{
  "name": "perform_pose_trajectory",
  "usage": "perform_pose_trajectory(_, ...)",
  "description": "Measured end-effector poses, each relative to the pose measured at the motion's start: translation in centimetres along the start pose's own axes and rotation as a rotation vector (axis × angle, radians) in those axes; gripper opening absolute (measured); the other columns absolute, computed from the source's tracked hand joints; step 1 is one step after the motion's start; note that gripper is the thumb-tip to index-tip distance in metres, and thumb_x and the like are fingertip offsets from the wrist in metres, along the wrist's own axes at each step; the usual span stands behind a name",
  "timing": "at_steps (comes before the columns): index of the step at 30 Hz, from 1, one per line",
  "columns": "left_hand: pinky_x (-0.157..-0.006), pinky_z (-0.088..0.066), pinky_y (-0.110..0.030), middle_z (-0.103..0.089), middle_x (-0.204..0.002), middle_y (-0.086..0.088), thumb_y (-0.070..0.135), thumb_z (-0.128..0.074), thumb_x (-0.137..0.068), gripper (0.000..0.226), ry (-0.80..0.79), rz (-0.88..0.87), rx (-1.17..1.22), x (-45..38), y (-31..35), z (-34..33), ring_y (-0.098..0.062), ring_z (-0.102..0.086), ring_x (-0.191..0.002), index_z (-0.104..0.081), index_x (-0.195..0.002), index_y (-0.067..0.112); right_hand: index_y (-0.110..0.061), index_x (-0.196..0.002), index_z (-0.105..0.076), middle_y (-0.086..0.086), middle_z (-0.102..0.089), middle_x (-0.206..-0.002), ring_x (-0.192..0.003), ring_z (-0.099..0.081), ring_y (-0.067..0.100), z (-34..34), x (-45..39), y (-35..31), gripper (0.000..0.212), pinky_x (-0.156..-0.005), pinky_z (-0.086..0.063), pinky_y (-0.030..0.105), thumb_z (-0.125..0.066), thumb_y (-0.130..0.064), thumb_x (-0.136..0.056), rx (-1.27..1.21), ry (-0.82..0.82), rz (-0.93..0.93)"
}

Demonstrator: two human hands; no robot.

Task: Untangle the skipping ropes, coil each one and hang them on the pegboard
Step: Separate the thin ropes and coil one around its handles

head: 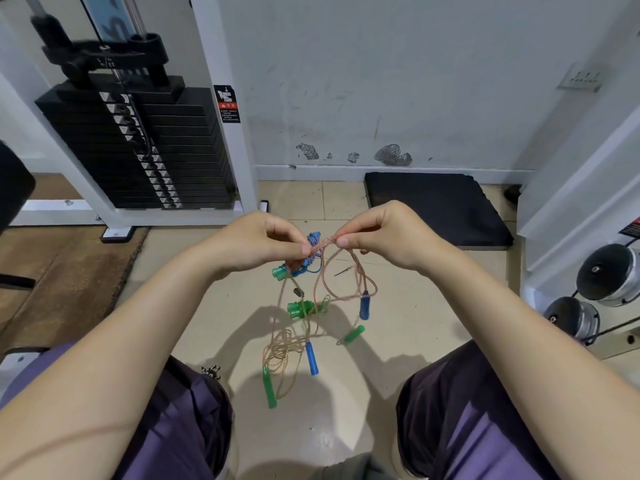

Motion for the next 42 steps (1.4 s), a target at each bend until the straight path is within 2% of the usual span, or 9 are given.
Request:
perform_pose_trajectory(4, -0.087, -0.054, -0.028, -0.078, -0.088, -0.006, 0.021, -0.079, -0.078, 0.004, 0.002, -0.027, 0.054, 0.1, 0.5, -0.1, -0.012, -0.070, -0.086, -0.080, -0.080, 0.018, -0.017, -0.094, -0.080, -0.006, -0.074, -0.076, -0.067, -0.061, -0.001, 0.2, 0.0, -0.2, 0.012, -0.064, -0.052, 0.020, -0.077, -0.020, -0.082, -0.025, 0.039, 0.012)
perform_pose_trajectory(9, -0.066, -0.053, -0.026, -0.063, -0.063, -0.008, 0.037, -0.075, -0.075, 0.024, -0.041, 0.007, 0.122, 0.1, 0.5, -0.6, -0.023, -0.061, -0.058, -0.069, -0.072, 0.014, -0.009, -0.089, -0.071, 0.004, -0.071, -0.076, -0.067, -0.065, 0.012, 0.3, 0.4, -1.3, 0.009, -0.054, -0.049, 0.021, -0.063, -0.010, -0.094, -0.121, 0.072, 0.100)
perform_pose_trajectory(14, -0.080, -0.049, -0.034, -0.073, -0.075, -0.008, 0.030, -0.063, -0.096, 0.027, -0.011, 0.081, -0.110, 0.1, -0.7, 0.2, -0.015, -0.065, -0.073, -0.070, -0.078, 0.011, -0.011, -0.088, -0.055, 0.015, -0.065, -0.076, -0.062, -0.061, 0.027, 2.7, 0.6, -1.2, 0.018, -0.056, -0.053, 0.033, -0.046, -0.012, -0.103, -0.499, 0.266, 0.104)
perform_pose_trajectory(19, -0.055, -0.045, -0.025, -0.042, -0.052, 0.006, 0.025, -0.060, -0.098, 0.020, 0.118, -0.026, 0.228, -0.1, 0.5, -0.1, -0.010, -0.040, -0.046, -0.068, -0.084, 0.015, -0.007, -0.092, -0.055, 0.016, -0.066, -0.067, -0.057, -0.064, 0.028, 1.7, 0.6, -1.2, 0.016, -0.055, -0.055, 0.032, -0.047, -0.015, -0.103, -0.643, 0.135, 0.055)
perform_pose_trajectory(22, -0.043, -0.033, -0.009, -0.046, -0.047, 0.017, 0.030, -0.077, -0.083, 0.017, 0.115, -0.064, 0.208, -0.3, 1.1, -1.6, 0.001, -0.042, -0.042, -0.073, -0.095, 0.019, -0.007, -0.093, -0.054, 0.018, -0.067, -0.070, -0.059, -0.066, 0.029, 0.2, 0.7, -1.7, 0.015, -0.057, -0.056, 0.031, -0.047, -0.016, -0.102, -0.673, 0.016, 0.058)
perform_pose_trajectory(25, -0.045, -0.033, -0.004, -0.053, -0.050, 0.021, 0.042, -0.078, -0.074, 0.032, -0.020, -0.004, 0.104, -0.3, 0.9, -3.2, 0.005, -0.047, -0.045, -0.075, -0.096, 0.020, -0.007, -0.093, -0.054, 0.016, -0.067, -0.070, -0.055, -0.064, 0.024, 0.1, 0.7, -2.1, 0.014, -0.054, -0.053, 0.028, -0.047, -0.015, -0.102, -0.711, 0.021, 0.085)
perform_pose_trajectory(28, -0.059, -0.043, -0.004, -0.070, -0.068, 0.018, 0.038, -0.081, -0.074, 0.016, 0.031, 0.037, 0.059, -0.7, 0.2, -2.3, 0.007, -0.059, -0.063, -0.078, -0.080, 0.024, -0.006, -0.094, -0.054, 0.014, -0.069, -0.074, -0.061, -0.068, 0.024, 1.4, 0.6, -1.9, 0.015, -0.059, -0.056, 0.028, -0.046, -0.015, -0.103, -0.811, 0.106, 0.105)
perform_pose_trajectory(34, -0.052, -0.038, -0.012, -0.061, -0.067, 0.004, 0.049, -0.080, -0.065, 0.037, 0.060, 0.007, 0.076, -0.6, 0.4, -2.7, -0.004, -0.050, -0.056, -0.073, -0.086, 0.020, -0.006, -0.094, -0.055, 0.013, -0.070, -0.074, -0.063, -0.069, 0.023, 1.4, 0.5, -1.1, 0.015, -0.059, -0.057, 0.027, -0.047, -0.016, -0.102, -0.835, 0.086, 0.064)
perform_pose_trajectory(42, -0.054, -0.039, -0.012, -0.063, -0.060, 0.008, 0.026, -0.075, -0.087, 0.011, 0.145, -0.066, 0.071, -0.9, 0.7, -2.8, -0.002, -0.050, -0.051, -0.077, -0.078, 0.021, -0.004, -0.105, -0.059, 0.016, -0.072, -0.090, -0.076, -0.071, 0.027, 0.3, 0.3, -1.1, 0.014, -0.072, -0.059, 0.031, -0.053, -0.016, -0.099, -0.803, 0.027, 0.070)
Point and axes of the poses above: each hand's wrist, its own x-axis away from the middle knuckle, its own z-axis out of the back of the hand, y = z × x, the point moved 7 cm from there along -x, towards the middle knuckle
